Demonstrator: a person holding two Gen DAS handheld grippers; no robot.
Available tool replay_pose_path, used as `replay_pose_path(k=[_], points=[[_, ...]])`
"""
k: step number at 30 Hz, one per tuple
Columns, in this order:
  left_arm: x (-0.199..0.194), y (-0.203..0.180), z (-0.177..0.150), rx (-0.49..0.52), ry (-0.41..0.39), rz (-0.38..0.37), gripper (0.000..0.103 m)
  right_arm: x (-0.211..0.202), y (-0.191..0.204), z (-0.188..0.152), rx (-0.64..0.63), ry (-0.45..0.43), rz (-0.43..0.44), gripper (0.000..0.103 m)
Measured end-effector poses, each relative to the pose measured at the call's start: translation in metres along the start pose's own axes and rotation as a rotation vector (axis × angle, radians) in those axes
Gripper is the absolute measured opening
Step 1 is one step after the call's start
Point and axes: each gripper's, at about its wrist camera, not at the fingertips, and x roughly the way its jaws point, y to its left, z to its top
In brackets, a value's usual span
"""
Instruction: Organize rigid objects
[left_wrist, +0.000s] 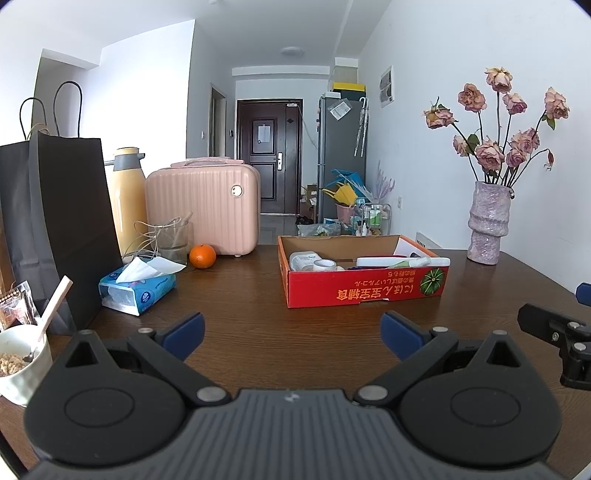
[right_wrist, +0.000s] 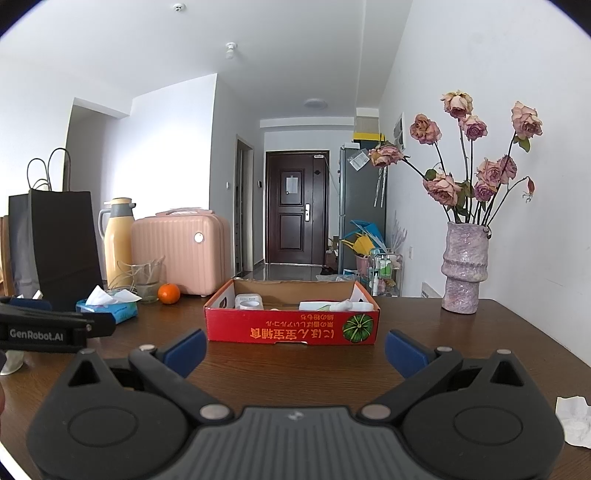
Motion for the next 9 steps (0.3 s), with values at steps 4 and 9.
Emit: replay_pose_path(k=[4, 9], points=[[0.0014, 0.0021, -0.0001, -0.004, 0.002, -0.008, 0.103, 0.0008, 0.0007, -0.0003, -0.001, 0.002, -0.001, 0.103], [0.0043, 0.0051, -0.0005, -0.011, 0.006, -0.021, 0.103, 0.0025, 0.0006, -0.0011, -0.002, 0.006, -0.001, 0.103]])
